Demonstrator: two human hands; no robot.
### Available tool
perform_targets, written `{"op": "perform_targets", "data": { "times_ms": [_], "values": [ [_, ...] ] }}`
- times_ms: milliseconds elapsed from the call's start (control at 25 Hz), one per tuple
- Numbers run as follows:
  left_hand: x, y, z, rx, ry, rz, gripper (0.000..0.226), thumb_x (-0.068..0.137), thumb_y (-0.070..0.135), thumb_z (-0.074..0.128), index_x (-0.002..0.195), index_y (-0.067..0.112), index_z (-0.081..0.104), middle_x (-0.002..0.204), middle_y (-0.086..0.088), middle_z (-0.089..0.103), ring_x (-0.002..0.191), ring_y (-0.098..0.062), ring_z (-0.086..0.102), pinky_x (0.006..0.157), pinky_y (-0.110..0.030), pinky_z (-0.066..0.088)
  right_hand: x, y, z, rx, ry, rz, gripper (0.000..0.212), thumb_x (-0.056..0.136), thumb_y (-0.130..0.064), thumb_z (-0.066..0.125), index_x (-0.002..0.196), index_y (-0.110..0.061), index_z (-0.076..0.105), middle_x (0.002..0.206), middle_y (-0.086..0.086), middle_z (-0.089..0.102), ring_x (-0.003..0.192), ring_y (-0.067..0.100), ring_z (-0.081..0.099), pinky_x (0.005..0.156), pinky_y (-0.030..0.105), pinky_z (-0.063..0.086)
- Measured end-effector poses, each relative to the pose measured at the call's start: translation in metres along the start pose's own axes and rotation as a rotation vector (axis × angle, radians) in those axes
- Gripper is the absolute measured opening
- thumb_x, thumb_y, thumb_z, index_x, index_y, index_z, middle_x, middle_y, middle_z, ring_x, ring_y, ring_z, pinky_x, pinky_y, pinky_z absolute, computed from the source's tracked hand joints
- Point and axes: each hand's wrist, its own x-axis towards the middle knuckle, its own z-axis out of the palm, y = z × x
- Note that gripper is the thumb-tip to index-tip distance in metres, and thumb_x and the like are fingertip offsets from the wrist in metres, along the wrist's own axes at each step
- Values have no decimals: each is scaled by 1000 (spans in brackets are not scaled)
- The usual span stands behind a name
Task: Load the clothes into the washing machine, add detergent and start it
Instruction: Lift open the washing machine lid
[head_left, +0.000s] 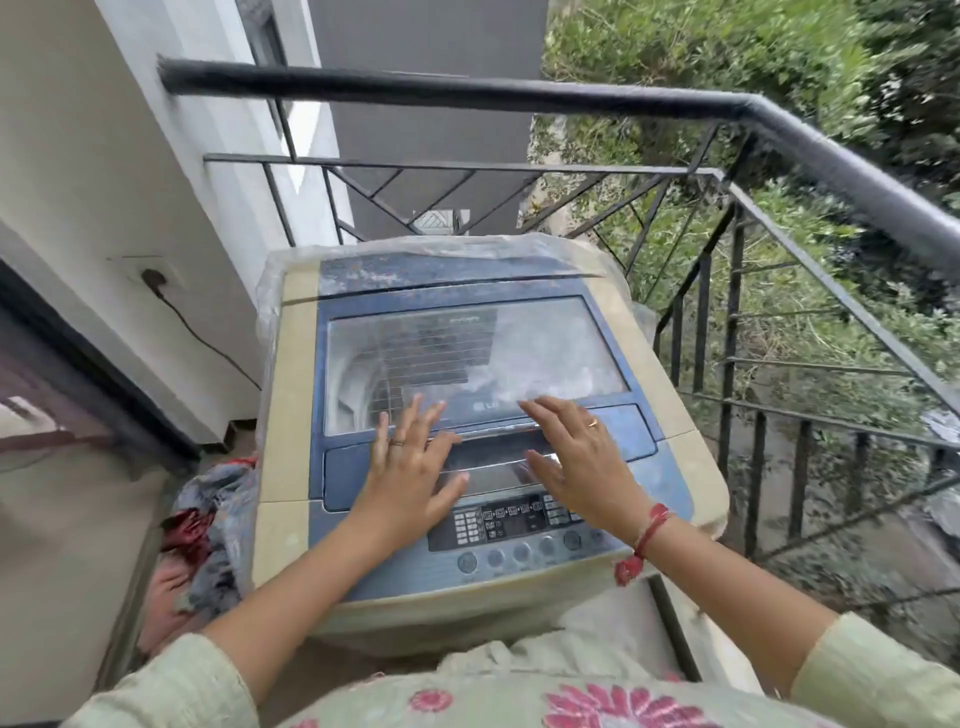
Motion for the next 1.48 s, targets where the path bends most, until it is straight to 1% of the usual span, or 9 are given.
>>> {"op": "perform_targets", "data": {
  "times_ms": [280, 560, 760, 880, 960, 1040, 1200, 1320, 1480],
  "values": [
    [-6, -6, 5, 127, 2, 21, 46, 85, 60, 32, 79, 22, 57, 146, -7, 38, 144, -29, 11, 113, -55, 2, -15, 9, 0, -106, -170, -28, 39, 93, -36, 39, 123, -18, 57, 99, -4, 68, 95, 18, 63, 89, 37, 47],
    [1, -6, -16, 112, -48, 73, 51, 82, 67, 29, 70, 24, 54, 140, 3, 39, 145, -18, 6, 111, -58, -9, 6, 6, -19, -90, -382, -31, 43, 91, -40, 24, 102, -23, 61, 84, -8, 61, 82, 15, 59, 97, 39, 38],
    [19, -2, -71, 56, 14, 138, 51, 70, 76, 47, 71, 25, 50, 136, 8, 28, 143, -14, 12, 110, -57, -13, 29, 8, -58, -15, -232, -61, 45, 92, -58, 30, 108, -25, 56, 98, -12, 60, 92, 10, 55, 101, 35, 30],
    [41, 0, -110, 226, 18, 236, 44, 58, 56, 75, 80, 26, 52, 134, 8, 22, 130, -19, 39, 109, -62, -5, 58, 11, -83, -182, -221, -196, 58, 78, -75, 43, 111, -29, 51, 101, -14, 58, 93, 7, 55, 101, 35, 30],
    [53, -2, -128, 263, 102, 258, 43, 56, 50, 80, 84, 27, 57, 134, 6, 27, 117, -22, 53, 107, -66, 6, 78, 15, -94, -234, -177, -241, 51, 77, -64, 56, 114, -29, 51, 105, -12, 61, 98, 11, 59, 102, 37, 30],
    [62, -7, -142, 302, 298, 286, 47, 62, 52, 77, 98, 26, 62, 136, 1, 35, 115, -26, 54, 106, -66, 17, 97, 19, -105, -228, -42, -251, 49, 78, -58, 57, 118, -30, 49, 108, -11, 62, 100, 14, 61, 101, 39, 32],
    [98, -25, -172, 337, 723, 146, 67, 77, 67, 53, 123, 19, 50, 129, -5, 46, 115, -22, 47, 100, -47, 28, 153, 24, -115, -257, 338, -129, 52, 86, -55, 47, 128, -24, 47, 123, 1, 55, 113, 23, 54, 107, 44, 27],
    [147, -39, -184, 226, 763, -29, 74, 80, 68, 52, 129, 14, 38, 126, -7, 49, 122, -24, 46, 111, -53, 12, 206, 25, -99, -364, 395, -4, 50, 96, -45, 35, 140, -21, 38, 139, 5, 46, 134, 28, 37, 113, 56, 16],
    [211, -61, -187, 243, 770, -120, 66, 87, 68, 34, 125, 14, 39, 128, -9, 47, 136, -30, 30, 112, -58, 1, 269, 33, -93, -296, 386, 104, 51, 98, -42, 28, 146, -25, 30, 149, 5, 38, 141, 30, 27, 113, 57, 17]
  ]
}}
